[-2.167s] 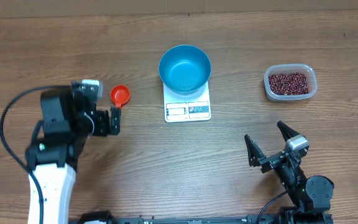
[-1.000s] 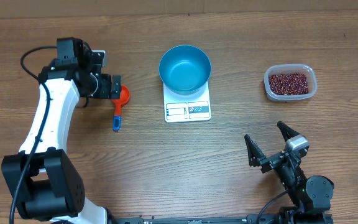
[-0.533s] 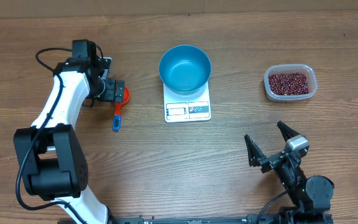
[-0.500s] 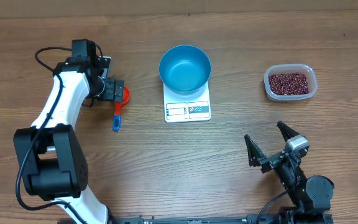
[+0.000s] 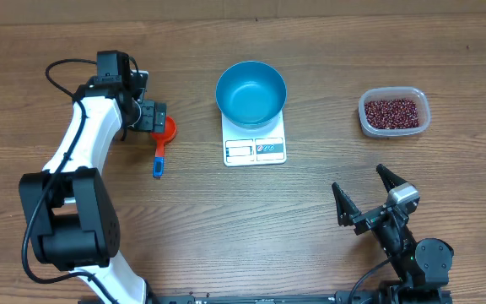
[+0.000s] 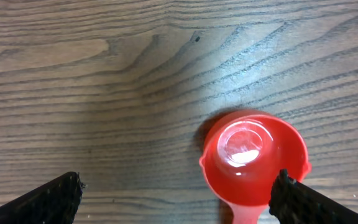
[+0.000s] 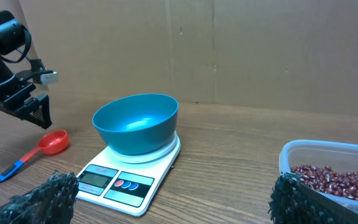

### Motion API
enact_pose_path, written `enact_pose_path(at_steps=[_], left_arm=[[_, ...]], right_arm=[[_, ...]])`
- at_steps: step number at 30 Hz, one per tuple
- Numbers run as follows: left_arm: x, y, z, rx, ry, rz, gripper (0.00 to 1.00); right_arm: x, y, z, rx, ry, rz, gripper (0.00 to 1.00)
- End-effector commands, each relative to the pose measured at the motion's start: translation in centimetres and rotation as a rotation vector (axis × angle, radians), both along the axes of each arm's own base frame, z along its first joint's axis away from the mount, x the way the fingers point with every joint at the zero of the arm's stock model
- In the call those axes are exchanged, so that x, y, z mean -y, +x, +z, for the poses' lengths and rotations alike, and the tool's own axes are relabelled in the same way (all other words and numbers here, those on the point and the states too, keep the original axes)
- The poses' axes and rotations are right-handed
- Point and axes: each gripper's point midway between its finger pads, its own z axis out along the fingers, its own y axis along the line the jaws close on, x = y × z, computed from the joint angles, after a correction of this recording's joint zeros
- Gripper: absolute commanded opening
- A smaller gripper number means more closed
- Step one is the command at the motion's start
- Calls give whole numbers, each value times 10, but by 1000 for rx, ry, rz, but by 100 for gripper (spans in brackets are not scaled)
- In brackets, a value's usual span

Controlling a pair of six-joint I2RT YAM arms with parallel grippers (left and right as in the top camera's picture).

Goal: Scoop item into bowl and weigh 150g on scale
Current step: 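Lower the left gripper over the red scoop cup and close on its rim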

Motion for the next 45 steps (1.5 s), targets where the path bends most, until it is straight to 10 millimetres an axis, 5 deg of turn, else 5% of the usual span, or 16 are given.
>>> enact_pose_path(at_steps=[1,20,45], left_arm=[[1,8,-7,-1,15,-11,100],[7,19,-51,-39,44,-140,99],[11,24,-51,-20,40,-147,100]], right_arm=[[1,0,-1,3,6,-3,100],[1,0,-1,3,6,-3,100],[1,0,-1,3,6,-3,100]])
